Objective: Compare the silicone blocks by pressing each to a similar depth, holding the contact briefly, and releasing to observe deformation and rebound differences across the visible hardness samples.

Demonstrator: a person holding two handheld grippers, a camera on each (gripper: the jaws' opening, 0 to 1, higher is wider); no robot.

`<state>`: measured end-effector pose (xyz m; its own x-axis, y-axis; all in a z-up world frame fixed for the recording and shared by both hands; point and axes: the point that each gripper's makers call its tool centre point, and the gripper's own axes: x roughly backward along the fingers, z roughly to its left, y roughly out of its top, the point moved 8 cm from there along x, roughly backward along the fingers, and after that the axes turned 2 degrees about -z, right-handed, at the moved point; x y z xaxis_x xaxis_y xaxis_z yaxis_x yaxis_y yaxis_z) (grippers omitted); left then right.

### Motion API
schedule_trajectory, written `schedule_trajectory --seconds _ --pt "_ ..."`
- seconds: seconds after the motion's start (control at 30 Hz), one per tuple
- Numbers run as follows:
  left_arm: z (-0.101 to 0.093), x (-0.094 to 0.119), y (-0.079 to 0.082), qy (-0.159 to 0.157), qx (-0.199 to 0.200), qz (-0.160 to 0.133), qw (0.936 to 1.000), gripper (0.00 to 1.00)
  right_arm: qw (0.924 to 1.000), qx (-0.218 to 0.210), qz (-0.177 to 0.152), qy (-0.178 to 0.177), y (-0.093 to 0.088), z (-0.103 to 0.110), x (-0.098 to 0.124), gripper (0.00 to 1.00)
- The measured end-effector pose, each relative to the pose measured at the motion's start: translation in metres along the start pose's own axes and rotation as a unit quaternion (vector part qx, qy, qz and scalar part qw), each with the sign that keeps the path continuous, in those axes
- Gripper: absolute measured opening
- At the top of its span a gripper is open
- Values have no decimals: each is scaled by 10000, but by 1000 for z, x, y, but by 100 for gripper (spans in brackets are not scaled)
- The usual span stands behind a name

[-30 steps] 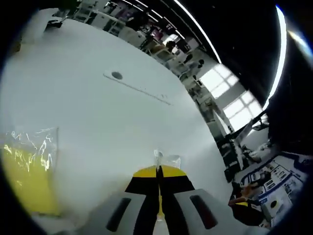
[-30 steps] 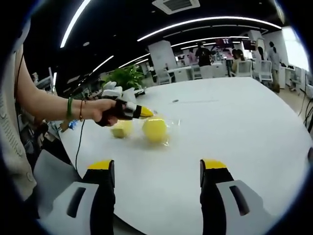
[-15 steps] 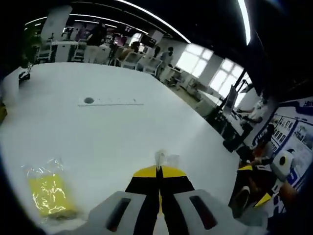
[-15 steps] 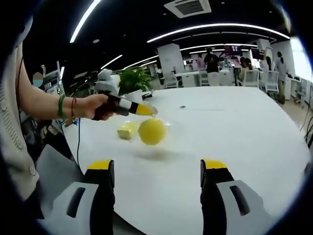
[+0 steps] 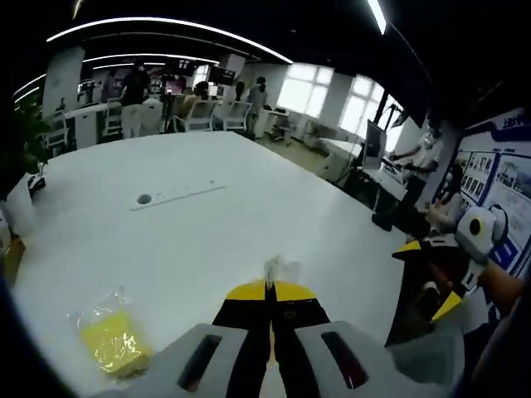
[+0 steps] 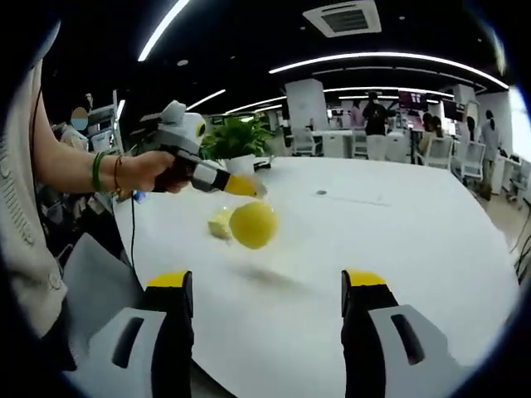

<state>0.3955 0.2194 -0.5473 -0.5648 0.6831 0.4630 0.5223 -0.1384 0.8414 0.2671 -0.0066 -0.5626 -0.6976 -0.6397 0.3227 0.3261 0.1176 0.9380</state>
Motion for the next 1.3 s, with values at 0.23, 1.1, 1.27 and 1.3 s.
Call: schedule_trajectory --seconds 0.23,1.1,1.27,1.3 --pt "-6 13 7 -97 -111 -30 9999 0 9993 331 52 140 12 0 -2 70" --pt "-32 35 37 -549 -723 -24 9959 0 9789 1483 359 1358 81 13 -85 76" --pt "-35 38 36 -591 -838 21 9947 0 9754 1540 439 1515 82 15 -107 76" --pt "-35 38 36 -592 -858 26 9945 0 9742 1562 479 1555 81 15 -111 76"
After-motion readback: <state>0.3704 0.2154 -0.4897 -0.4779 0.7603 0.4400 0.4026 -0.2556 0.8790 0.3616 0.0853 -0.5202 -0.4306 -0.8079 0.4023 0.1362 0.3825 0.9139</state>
